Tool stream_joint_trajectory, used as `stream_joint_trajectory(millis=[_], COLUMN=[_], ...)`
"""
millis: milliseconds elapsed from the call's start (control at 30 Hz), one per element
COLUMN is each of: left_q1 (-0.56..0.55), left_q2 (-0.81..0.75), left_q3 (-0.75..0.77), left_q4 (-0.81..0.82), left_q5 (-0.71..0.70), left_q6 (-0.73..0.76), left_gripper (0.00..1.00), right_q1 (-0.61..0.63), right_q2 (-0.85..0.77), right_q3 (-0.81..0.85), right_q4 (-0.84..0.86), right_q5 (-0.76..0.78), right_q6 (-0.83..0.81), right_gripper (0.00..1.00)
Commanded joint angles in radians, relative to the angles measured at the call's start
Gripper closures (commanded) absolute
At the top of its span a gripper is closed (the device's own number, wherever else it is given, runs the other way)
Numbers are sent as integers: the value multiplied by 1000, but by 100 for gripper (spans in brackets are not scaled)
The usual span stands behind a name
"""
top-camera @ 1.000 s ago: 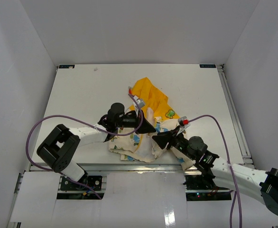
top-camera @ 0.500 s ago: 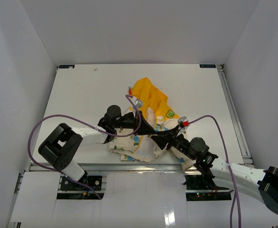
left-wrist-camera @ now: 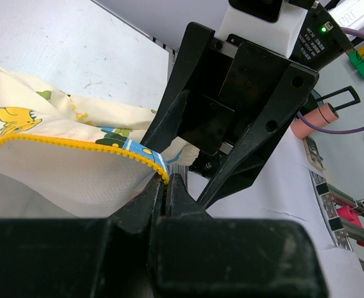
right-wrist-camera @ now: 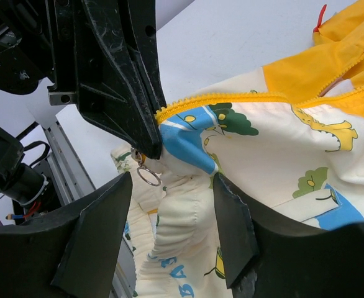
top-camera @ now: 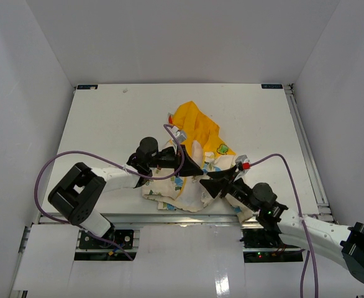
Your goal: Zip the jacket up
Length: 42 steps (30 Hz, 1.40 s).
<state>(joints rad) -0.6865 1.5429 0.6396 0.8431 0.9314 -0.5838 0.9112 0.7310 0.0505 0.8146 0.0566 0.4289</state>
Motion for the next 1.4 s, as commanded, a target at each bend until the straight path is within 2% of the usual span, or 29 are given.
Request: stream_joint_trajectory(millis=[0, 367, 633, 833, 1000, 1067, 1200, 1267, 1367], left_q1=[-1, -1, -1, -1, -1, -1, -1, -1, -1], left_q2=[-33, -30, 4, 7, 2, -7, -43, -72, -129], left_q3=[-7, -20, -20, -20, -20, -26, -21, -10, -8], left_q4=[43, 98, 148, 142, 123, 113, 7, -85, -203], left_q5=[25, 48, 67, 61, 50, 34, -26, -82, -201], left_q6=[8, -21, -54, -47, -31, -15, 63, 112, 194], left_gripper=[100, 100, 100, 100, 99, 91, 54, 44, 38], right_q1=[2, 2, 2, 2, 2, 2, 1, 0, 2], right_q2=[11, 84, 112, 128, 128, 123, 111, 96, 58], right_q3=[-4, 8, 15, 11, 5, 3, -4, 0, 22], right_q4=[23, 90, 171, 219, 231, 222, 198, 177, 112], right_q5=[27, 13, -82, -106, -104, -98, -93, -95, -95], right_q6=[-39, -88, -122, -117, -116, -119, -122, -126, -136], right_gripper=[38, 36, 47, 58, 81, 92, 92, 92, 92])
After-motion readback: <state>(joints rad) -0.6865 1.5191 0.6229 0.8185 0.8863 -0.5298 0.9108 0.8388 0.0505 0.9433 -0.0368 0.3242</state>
